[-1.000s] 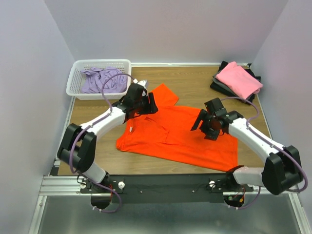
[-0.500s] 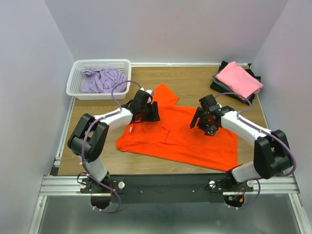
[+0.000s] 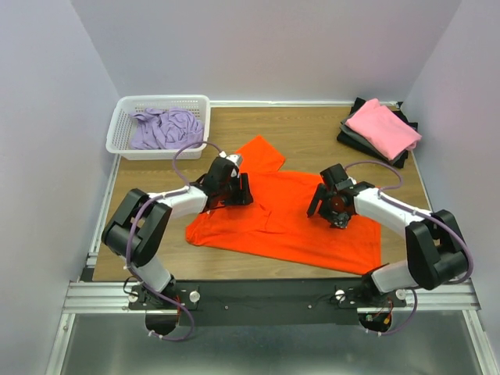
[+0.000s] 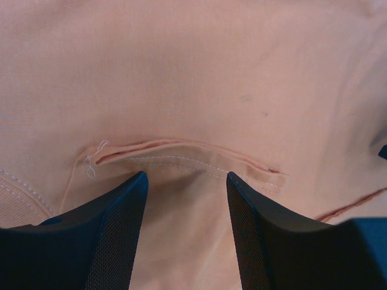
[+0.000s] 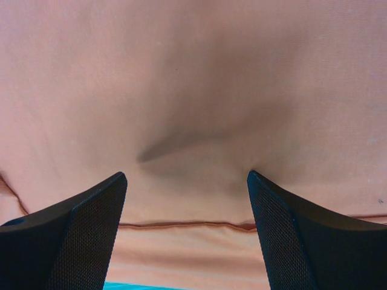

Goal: Fold and stack the t-shirts
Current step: Fold the tshirt

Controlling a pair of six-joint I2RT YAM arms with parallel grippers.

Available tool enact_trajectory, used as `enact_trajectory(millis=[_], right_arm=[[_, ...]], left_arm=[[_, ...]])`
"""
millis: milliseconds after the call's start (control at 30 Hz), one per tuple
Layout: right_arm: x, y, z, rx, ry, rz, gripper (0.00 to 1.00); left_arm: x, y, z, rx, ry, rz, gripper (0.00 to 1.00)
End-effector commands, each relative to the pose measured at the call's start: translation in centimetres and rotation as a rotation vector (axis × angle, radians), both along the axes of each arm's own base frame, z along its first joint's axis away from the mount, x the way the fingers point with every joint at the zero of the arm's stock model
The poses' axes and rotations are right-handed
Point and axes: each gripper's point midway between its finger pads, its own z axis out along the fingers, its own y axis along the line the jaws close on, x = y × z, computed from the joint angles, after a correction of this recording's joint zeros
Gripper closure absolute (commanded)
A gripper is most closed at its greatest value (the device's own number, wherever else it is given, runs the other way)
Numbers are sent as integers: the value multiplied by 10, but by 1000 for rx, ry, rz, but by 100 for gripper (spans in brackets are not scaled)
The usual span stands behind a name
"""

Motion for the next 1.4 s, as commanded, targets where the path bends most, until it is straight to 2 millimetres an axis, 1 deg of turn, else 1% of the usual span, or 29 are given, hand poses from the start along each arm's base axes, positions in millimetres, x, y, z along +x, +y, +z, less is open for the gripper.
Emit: enact_trajectory(millis=[0, 133, 200, 333, 433, 567, 600, 633, 667, 700, 733, 767, 800, 867, 900, 933, 967, 1000, 1033, 1067, 1100, 1133, 1167, 1200, 1233, 1267, 1300, 1333, 1367], right_arm=[[-32, -2, -21, 23, 97, -20, 12], [-39, 1, -18, 57, 95, -32, 12], [-46, -2, -21, 55, 106, -40, 13], [-59, 3, -21, 112, 128, -42, 13], [-64, 4, -20, 123, 128, -35, 13], [-53, 8, -6, 142, 81, -27, 13], [-48, 10, 0, 151, 60, -30, 13], [-40, 11, 9, 148, 31, -35, 13], [-32, 11, 18, 149, 0, -51, 13], [-20, 7, 30, 121, -43, -70, 13], [-23, 6, 31, 119, -37, -73, 13], [-8, 3, 46, 95, -95, -92, 13], [-5, -2, 52, 73, -110, -101, 13], [8, -11, 64, 29, -158, -129, 12], [16, -16, 73, 24, -181, -147, 12], [20, -20, 75, 14, -188, -158, 12], [24, -25, 74, -1, -189, -174, 12], [29, -34, 76, -11, -194, -193, 12], [32, -39, 73, -24, -184, -203, 12], [35, -44, 74, -33, -184, -207, 12], [37, -53, 73, -41, -183, -231, 12], [40, -59, 73, -48, -181, -243, 13], [41, -64, 73, -54, -180, -246, 13], [43, -74, 74, -59, -182, -274, 13], [45, -80, 75, -63, -183, -284, 14], [46, -85, 75, -61, -181, -292, 14], [47, -98, 76, -71, -182, -307, 15], [48, -104, 79, -67, -186, -313, 16], [50, -111, 80, -71, -190, -325, 16]], left_arm=[[-41, 21, -28, 62, 128, 15, 36], [-55, 28, -27, 50, 139, 33, 36], [-64, 32, -29, 46, 151, 40, 36], [-75, 38, -26, 31, 150, 56, 36], [-76, 38, -19, 22, 138, 56, 36], [-65, 33, -4, 20, 109, 51, 36], [-55, 28, 10, 9, 77, 49, 36], [-52, 27, 14, 17, 73, 41, 35], [-38, 20, 31, 1, 34, 39, 35], [-34, 20, 34, 21, 32, 34, 34], [-27, 18, 41, 25, 17, 31, 34], [-20, 15, 49, 31, -1, 29, 34], [-2, 9, 70, 22, -53, 35, 34], [11, 6, 72, 59, -62, 20, 33], [27, -1, 91, 49, -107, 20, 33], [33, -3, 82, 73, -89, 13, 32], [40, -6, 83, 85, -98, -1, 32], [55, -14, 97, 79, -135, -2, 32], [62, -14, 83, 113, -113, -13, 32], [77, -22, 97, 106, -150, -16, 32], [84, -24, 97, 119, -157, -11, 32], [91, -25, 84, 144, -132, -13, 32], [98, -25, 84, 156, -134, -9, 32], [113, -30, 97, 149, -171, 0, 33], [118, -30, 86, 170, -148, 0, 33], [124, -30, 88, 175, -153, 5, 33], [136, -33, 91, 175, -165, 12, 33], [140, -33, 89, 181, -154, 14, 33], [147, -29, 89, 200, -162, 39, 34]])
